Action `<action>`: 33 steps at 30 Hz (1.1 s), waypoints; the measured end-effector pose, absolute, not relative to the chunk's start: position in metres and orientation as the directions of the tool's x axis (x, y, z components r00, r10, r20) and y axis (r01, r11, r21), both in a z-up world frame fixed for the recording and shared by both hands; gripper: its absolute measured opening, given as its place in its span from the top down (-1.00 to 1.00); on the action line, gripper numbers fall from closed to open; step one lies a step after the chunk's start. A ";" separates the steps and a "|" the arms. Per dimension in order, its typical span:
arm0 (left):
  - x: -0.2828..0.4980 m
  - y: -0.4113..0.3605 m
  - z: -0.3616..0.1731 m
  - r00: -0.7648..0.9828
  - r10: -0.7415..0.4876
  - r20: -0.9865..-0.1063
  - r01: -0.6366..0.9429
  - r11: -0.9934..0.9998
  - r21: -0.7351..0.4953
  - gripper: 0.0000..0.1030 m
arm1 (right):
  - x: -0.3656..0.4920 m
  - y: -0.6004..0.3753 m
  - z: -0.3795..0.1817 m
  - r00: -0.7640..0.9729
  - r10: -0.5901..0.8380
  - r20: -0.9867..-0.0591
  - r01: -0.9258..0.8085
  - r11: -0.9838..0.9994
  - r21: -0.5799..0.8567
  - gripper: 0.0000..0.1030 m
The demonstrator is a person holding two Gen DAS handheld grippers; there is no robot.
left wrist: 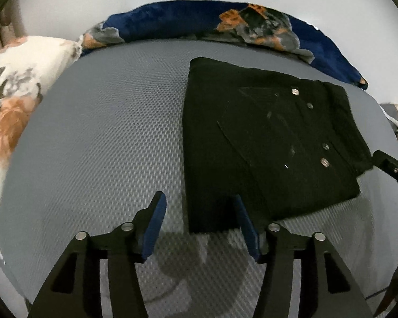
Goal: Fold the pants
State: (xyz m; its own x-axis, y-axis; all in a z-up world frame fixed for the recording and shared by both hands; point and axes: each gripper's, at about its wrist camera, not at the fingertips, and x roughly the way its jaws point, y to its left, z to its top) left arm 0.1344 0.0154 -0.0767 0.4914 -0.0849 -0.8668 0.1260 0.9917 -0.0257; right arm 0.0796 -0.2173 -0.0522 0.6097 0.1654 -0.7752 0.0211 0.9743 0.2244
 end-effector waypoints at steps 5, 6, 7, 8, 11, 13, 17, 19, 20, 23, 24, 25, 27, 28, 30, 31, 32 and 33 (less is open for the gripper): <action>0.105 0.013 -0.073 0.498 -0.078 -0.864 0.095 0.995 -0.035 -0.20 | 0.056 -0.203 -0.047 0.629 0.154 -0.762 0.012 0.978 0.207 -0.19; 0.099 0.011 -0.072 0.502 -0.074 -0.862 0.094 0.995 -0.031 -0.20 | 0.052 -0.200 -0.047 0.633 0.155 -0.759 0.012 0.978 0.210 -0.21; 0.092 0.010 -0.071 0.508 -0.068 -0.859 0.092 0.995 -0.025 -0.20 | 0.048 -0.197 -0.047 0.636 0.157 -0.756 0.009 0.978 0.211 -0.22; 0.088 0.008 -0.070 0.513 -0.063 -0.856 0.090 0.996 -0.019 -0.21 | 0.044 -0.195 -0.047 0.639 0.152 -0.754 0.011 0.979 0.206 -0.23; 0.077 0.006 -0.067 0.529 -0.049 -0.847 0.081 0.997 -0.007 -0.21 | 0.033 -0.190 -0.049 0.652 0.137 -0.746 0.027 0.979 0.203 -0.25; 0.072 0.005 -0.066 0.534 -0.044 -0.845 0.077 0.997 -0.003 -0.22 | 0.028 -0.185 -0.050 0.653 0.123 -0.748 0.031 0.982 0.188 -0.25; 0.064 0.003 -0.064 0.554 -0.018 -0.832 0.072 0.997 0.027 -0.22 | 0.024 -0.179 -0.052 0.649 0.120 -0.752 0.025 0.984 0.178 -0.25; 0.062 0.002 -0.063 0.558 -0.015 -0.830 0.071 0.997 0.030 -0.22 | 0.022 -0.178 -0.052 0.650 0.118 -0.751 0.023 0.984 0.175 -0.25; 0.061 0.003 -0.062 0.559 -0.015 -0.829 0.070 0.997 0.029 -0.22 | 0.022 -0.177 -0.052 0.651 0.119 -0.750 0.023 0.984 0.175 -0.26; 0.059 0.003 -0.061 0.562 -0.010 -0.827 0.064 0.997 0.032 -0.22 | 0.021 -0.175 -0.052 0.653 0.115 -0.748 0.019 0.986 0.168 -0.28; 0.059 0.002 -0.061 0.563 -0.008 -0.826 0.064 0.997 0.034 -0.22 | 0.020 -0.174 -0.052 0.653 0.115 -0.748 0.015 0.986 0.165 -0.28; 0.058 0.002 -0.060 0.565 -0.005 -0.825 0.062 0.997 0.036 -0.22 | 0.020 -0.173 -0.052 0.654 0.114 -0.748 0.013 0.987 0.163 -0.28; 0.057 0.002 -0.060 0.566 -0.003 -0.824 0.061 0.997 0.039 -0.22 | 0.019 -0.171 -0.052 0.654 0.112 -0.748 0.013 0.987 0.159 -0.30; 0.057 0.002 -0.060 0.567 -0.001 -0.824 0.059 0.997 0.040 -0.22 | 0.019 -0.171 -0.052 0.653 0.113 -0.748 0.011 0.987 0.159 -0.31; 0.056 0.001 -0.060 0.570 0.002 -0.822 0.057 0.997 0.043 -0.22 | 0.018 -0.170 -0.053 0.650 0.117 -0.751 0.010 0.987 0.162 -0.31; 0.055 0.001 -0.060 0.571 0.005 -0.821 0.057 0.997 0.046 -0.22 | 0.018 -0.170 -0.053 0.649 0.120 -0.752 0.009 0.986 0.165 -0.31; 0.054 0.000 -0.059 0.574 0.013 -0.818 0.054 0.997 0.054 -0.22 | 0.018 -0.170 -0.053 0.648 0.122 -0.752 0.007 0.986 0.166 -0.31; 0.054 0.000 -0.059 0.577 0.017 -0.817 0.053 0.997 0.058 -0.22 | 0.018 -0.170 -0.054 0.647 0.122 -0.753 0.006 0.986 0.165 -0.31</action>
State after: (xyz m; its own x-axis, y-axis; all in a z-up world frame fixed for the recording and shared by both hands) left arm 0.0540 -0.0002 -0.0594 0.5767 0.0172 -0.8168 0.0526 0.9969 0.0582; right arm 0.0183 -0.1696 -0.0537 0.6467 0.1223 -0.7529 0.0056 0.9863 0.1650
